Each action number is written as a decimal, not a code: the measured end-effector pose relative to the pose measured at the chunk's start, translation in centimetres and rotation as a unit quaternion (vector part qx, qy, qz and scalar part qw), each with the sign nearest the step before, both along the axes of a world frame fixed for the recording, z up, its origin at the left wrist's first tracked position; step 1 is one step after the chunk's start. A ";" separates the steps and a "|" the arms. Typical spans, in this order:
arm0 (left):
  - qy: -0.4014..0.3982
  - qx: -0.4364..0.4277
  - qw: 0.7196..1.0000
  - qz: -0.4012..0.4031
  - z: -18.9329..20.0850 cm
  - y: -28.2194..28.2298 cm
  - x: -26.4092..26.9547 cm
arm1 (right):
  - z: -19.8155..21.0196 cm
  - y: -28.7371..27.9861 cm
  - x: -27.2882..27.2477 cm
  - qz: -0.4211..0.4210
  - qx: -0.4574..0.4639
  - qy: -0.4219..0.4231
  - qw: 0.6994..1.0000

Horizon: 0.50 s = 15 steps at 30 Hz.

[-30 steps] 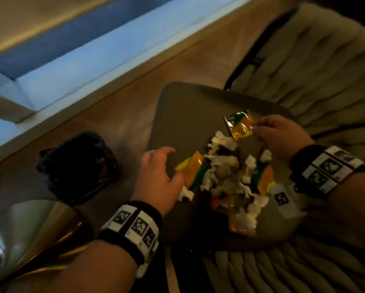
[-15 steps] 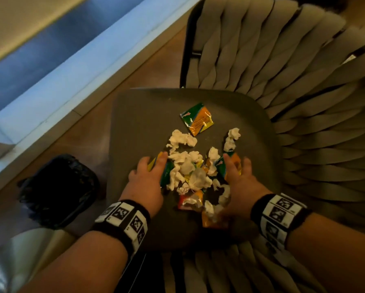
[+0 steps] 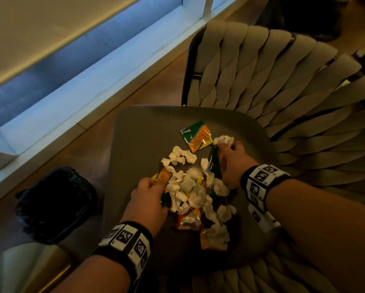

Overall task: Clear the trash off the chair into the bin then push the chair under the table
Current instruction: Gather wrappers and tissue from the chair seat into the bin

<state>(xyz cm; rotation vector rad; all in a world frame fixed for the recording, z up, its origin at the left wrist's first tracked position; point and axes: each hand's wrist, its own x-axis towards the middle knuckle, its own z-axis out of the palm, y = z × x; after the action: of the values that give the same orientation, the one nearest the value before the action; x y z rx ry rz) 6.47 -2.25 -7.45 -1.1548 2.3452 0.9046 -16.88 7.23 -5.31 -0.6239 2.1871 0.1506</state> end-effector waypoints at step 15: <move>0.028 -0.012 0.999 0.017 0.1 -1.5 1.1 | 0.2 0.9 0.2 -0.003 -0.147 0.033 0.989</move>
<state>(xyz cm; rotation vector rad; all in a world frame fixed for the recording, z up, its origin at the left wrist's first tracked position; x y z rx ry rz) 7.57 -3.78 -7.32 -1.1973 2.3927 0.9351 -16.70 8.09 -5.14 -0.7854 2.2959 -0.1605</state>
